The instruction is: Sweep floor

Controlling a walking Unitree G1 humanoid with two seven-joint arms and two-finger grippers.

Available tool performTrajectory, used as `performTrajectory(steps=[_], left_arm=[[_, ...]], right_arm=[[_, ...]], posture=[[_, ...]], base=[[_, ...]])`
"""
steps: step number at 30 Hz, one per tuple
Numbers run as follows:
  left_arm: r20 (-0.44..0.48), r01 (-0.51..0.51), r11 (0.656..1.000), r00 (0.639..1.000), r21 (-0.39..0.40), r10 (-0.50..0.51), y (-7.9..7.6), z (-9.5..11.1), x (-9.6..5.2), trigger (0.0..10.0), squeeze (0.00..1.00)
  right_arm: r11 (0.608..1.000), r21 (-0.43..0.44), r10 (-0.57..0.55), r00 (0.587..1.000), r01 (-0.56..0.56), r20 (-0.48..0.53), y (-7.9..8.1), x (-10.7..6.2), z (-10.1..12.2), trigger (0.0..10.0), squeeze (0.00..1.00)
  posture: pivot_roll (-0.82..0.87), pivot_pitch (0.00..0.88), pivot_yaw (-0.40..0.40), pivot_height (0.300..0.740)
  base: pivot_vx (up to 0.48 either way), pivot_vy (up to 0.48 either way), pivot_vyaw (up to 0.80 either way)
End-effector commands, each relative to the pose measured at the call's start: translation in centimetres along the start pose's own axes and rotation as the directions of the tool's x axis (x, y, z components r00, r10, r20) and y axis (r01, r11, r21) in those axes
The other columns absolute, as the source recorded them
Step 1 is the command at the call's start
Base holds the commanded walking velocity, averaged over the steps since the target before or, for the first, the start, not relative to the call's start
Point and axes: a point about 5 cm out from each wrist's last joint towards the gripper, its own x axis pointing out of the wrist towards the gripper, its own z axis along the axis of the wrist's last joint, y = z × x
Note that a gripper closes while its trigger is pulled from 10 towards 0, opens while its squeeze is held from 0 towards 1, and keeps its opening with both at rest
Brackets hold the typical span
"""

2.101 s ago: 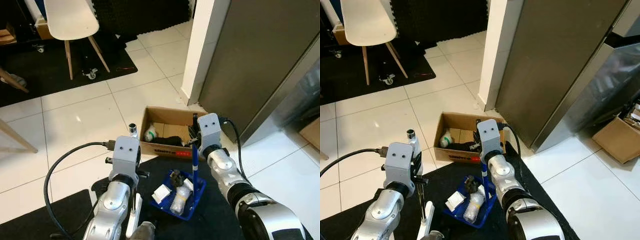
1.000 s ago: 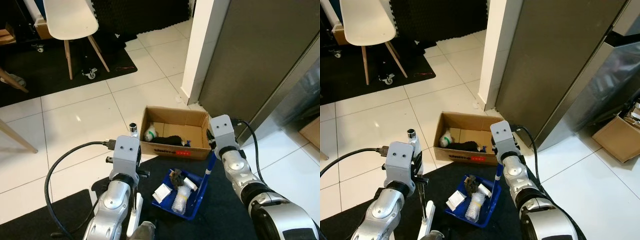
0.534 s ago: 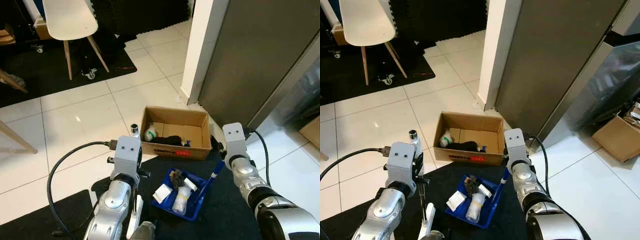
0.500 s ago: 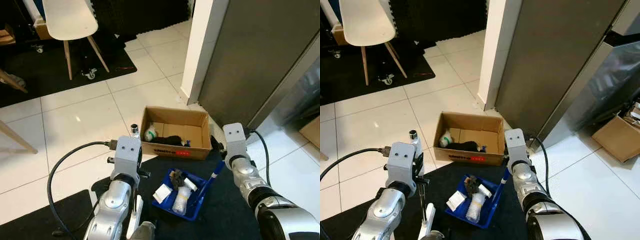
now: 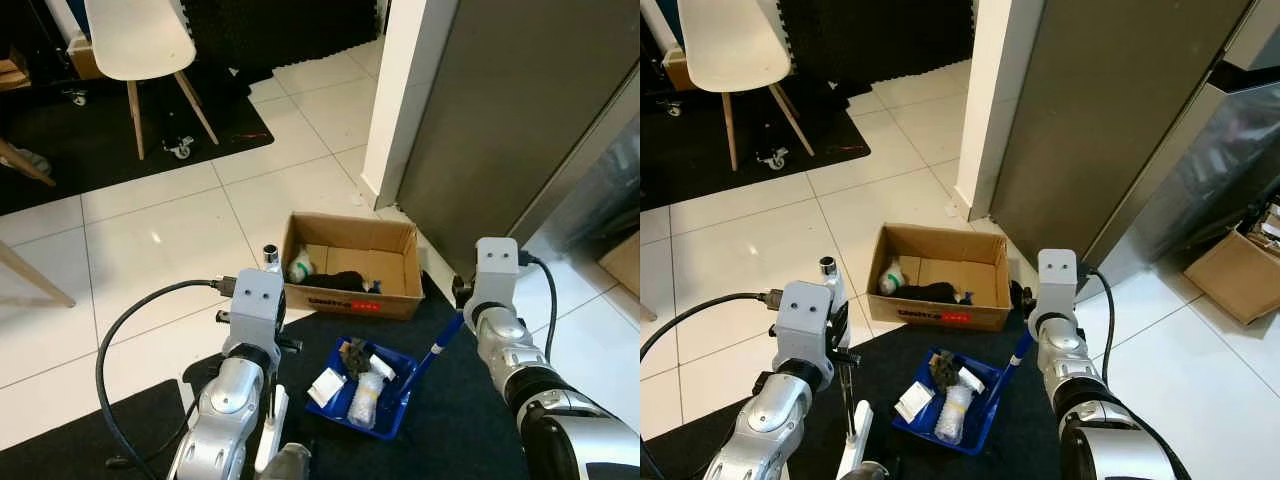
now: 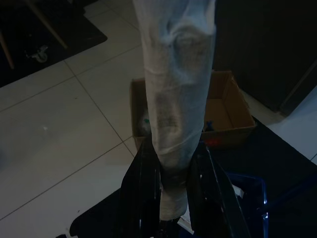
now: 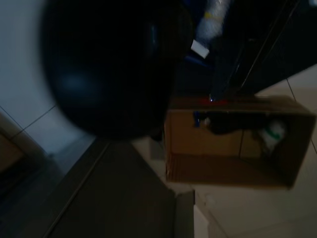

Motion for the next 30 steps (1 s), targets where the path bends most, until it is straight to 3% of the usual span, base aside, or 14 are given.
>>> performTrajectory(steps=[1, 5, 14, 15, 25, 26, 27, 28, 30], left_arm=[[0.004, 0.011, 1.000, 1.000, -0.016, -0.011, -0.5, -0.1, 0.0, 10.0, 0.00], [0.004, 0.012, 1.000, 1.000, -0.016, -0.012, -0.5, -0.2, 0.0, 10.0, 0.00], [0.002, 0.012, 1.000, 1.000, -0.015, -0.012, -0.4, -0.3, -0.1, 10.0, 0.00], [0.001, 0.016, 1.000, 1.000, -0.016, -0.016, -0.5, -0.3, -0.1, 10.0, 0.00], [0.004, 0.022, 1.000, 1.000, -0.016, -0.022, -0.6, -0.2, 0.1, 10.0, 0.00], [0.004, 0.022, 1.000, 1.000, -0.015, -0.022, -0.6, -0.2, 0.1, 10.0, 0.00], [0.004, 0.022, 1.000, 1.000, -0.015, -0.022, -0.6, -0.2, 0.1, 10.0, 0.00], [0.004, 0.022, 1.000, 1.000, -0.014, -0.022, -0.5, -0.2, 0.1, 10.0, 0.00], [0.004, 0.022, 1.000, 1.000, -0.014, -0.022, -0.5, -0.2, 0.1, 10.0, 0.00]], right_arm=[[0.999, 0.020, -0.027, 1.000, 0.027, -0.008, -0.8, -0.2, -0.6, 10.0, 0.00], [0.997, 0.024, -0.077, 0.997, 0.077, -0.009, -1.7, -0.5, -0.8, 10.0, 0.00], [0.982, -0.081, -0.175, 0.983, 0.171, -0.055, -3.8, -1.3, -2.0, 10.0, 0.00], [0.977, -0.066, -0.206, 0.977, 0.201, -0.063, -4.5, -1.5, -2.2, 10.0, 0.00], [0.963, 0.075, -0.247, 0.959, 0.259, -0.143, -5.2, -2.0, -2.7, 10.0, 0.00], [0.960, 0.131, -0.226, 0.962, 0.247, -0.156, -5.1, -2.0, -2.7, 10.0, 0.00], [0.960, 0.131, -0.226, 0.962, 0.247, -0.156, -5.1, -2.0, -2.7, 10.0, 0.00], [0.956, 0.217, -0.166, 0.974, 0.197, -0.156, -4.6, -2.1, -2.5, 10.0, 0.00], [0.955, 0.244, -0.135, 0.980, 0.169, -0.148, -4.4, -2.1, -2.3, 10.0, 0.00]], posture=[[0.18, 0.186, -0.036, 0.740], [0.18, 0.189, -0.037, 0.740], [0.17, 0.192, -0.037, 0.740], [0.16, 0.193, -0.035, 0.740], [0.16, 0.191, -0.032, 0.740], [0.16, 0.189, -0.031, 0.740], [0.16, 0.189, -0.031, 0.740], [0.16, 0.189, -0.030, 0.740], [0.16, 0.189, -0.030, 0.740]], base=[[0.000, 0.000, 0.00], [0.000, 0.000, 0.00], [0.000, 0.000, 0.00], [0.000, 0.000, 0.00], [0.000, 0.000, 0.00], [0.000, 0.000, 0.00], [0.000, 0.000, 0.00], [0.000, 0.000, 0.00], [0.000, 0.000, 0.00]])
